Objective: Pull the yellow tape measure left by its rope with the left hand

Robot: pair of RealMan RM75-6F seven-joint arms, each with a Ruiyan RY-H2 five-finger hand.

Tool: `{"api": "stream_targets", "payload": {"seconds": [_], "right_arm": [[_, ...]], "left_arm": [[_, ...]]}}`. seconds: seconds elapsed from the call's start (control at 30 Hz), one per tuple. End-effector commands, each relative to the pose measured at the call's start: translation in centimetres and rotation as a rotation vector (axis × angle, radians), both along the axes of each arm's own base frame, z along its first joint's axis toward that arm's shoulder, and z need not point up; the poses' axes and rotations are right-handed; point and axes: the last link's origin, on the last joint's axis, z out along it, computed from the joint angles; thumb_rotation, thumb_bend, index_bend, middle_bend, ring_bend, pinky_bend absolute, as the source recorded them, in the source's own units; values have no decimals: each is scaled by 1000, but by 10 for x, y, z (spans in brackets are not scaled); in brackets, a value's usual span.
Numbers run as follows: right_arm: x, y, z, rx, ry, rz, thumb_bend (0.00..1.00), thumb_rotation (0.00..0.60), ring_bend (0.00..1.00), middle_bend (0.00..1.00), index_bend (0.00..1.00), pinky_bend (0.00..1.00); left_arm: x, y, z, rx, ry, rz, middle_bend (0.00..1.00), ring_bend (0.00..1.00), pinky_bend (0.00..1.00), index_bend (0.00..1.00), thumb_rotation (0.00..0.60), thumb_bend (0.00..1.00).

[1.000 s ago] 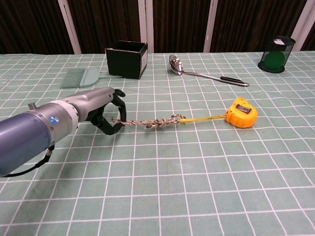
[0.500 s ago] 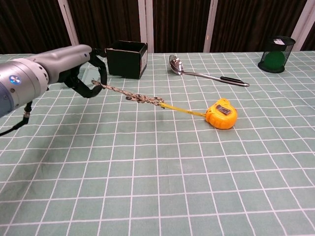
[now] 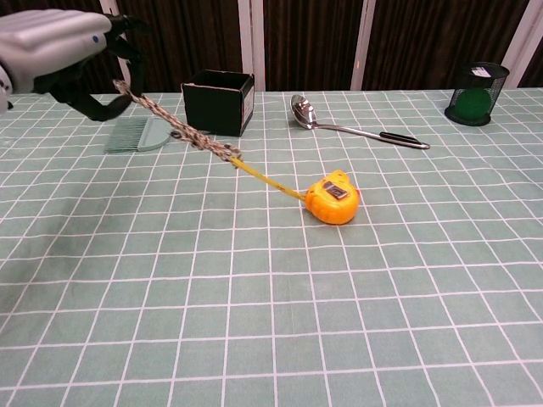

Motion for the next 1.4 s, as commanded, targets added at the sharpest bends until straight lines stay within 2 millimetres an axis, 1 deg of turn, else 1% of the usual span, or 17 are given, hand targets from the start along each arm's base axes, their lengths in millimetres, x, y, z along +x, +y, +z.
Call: {"api": "stream_targets", "payload": {"seconds": [0.03, 0.37, 0.5, 0.63, 0.67, 0.77, 0.97, 1.1, 1.2, 1.3, 1.33, 1.37, 1.4], "right_arm": [[0, 0, 0, 1, 0, 1, 122, 600, 0, 0, 0, 0], [0, 0, 0, 0, -1, 0, 122, 600, 0, 0, 0, 0], [0, 0, 0, 1, 2, 0, 122, 600, 0, 0, 0, 0], [1, 0, -1, 1, 4, 1, 122, 600, 0, 0, 0, 0], [0, 0, -1, 1, 4, 0, 122, 600, 0, 0, 0, 0], [0, 0, -1, 0, 6, 0, 122, 600, 0, 0, 0, 0], [1, 0, -1, 1, 9, 1, 122, 600, 0, 0, 0, 0], [1, -1, -2, 1, 11, 2, 122, 600, 0, 0, 0, 0], [1, -1, -2, 2, 12, 3, 122, 600, 0, 0, 0, 0], [2, -1, -3, 3, 12, 5, 122, 600, 0, 0, 0, 0], [2, -1, -3, 3, 12, 6, 122, 600, 0, 0, 0, 0], [2, -1, -3, 2, 13, 6, 122, 600, 0, 0, 0, 0], [2, -1, -3, 3, 13, 6, 122, 600, 0, 0, 0, 0]], "left_arm": [[-11, 1, 16, 34, 17, 4, 23, 0, 0, 552, 600, 609], [-50, 5, 62, 136, 83, 58, 23, 0, 0, 551, 600, 608], [-68, 6, 86, 192, 107, 85, 23, 0, 0, 551, 600, 608], [-84, 6, 106, 235, 130, 110, 23, 0, 0, 551, 600, 608], [-91, 6, 114, 253, 139, 122, 23, 0, 0, 551, 600, 609], [-103, 4, 128, 276, 145, 145, 24, 0, 0, 551, 600, 609], [-126, -2, 147, 304, 170, 188, 24, 0, 0, 550, 600, 608], [-134, -5, 153, 308, 169, 206, 22, 0, 0, 536, 600, 600], [-138, -8, 154, 301, 163, 210, 18, 0, 0, 521, 600, 595], [-140, -9, 153, 297, 162, 212, 2, 0, 0, 466, 600, 551], [-141, -10, 153, 296, 160, 215, 0, 0, 0, 433, 600, 500], [-142, -11, 154, 295, 158, 218, 0, 0, 0, 385, 600, 409], [-143, -12, 154, 293, 157, 220, 0, 0, 0, 360, 600, 361]]}}
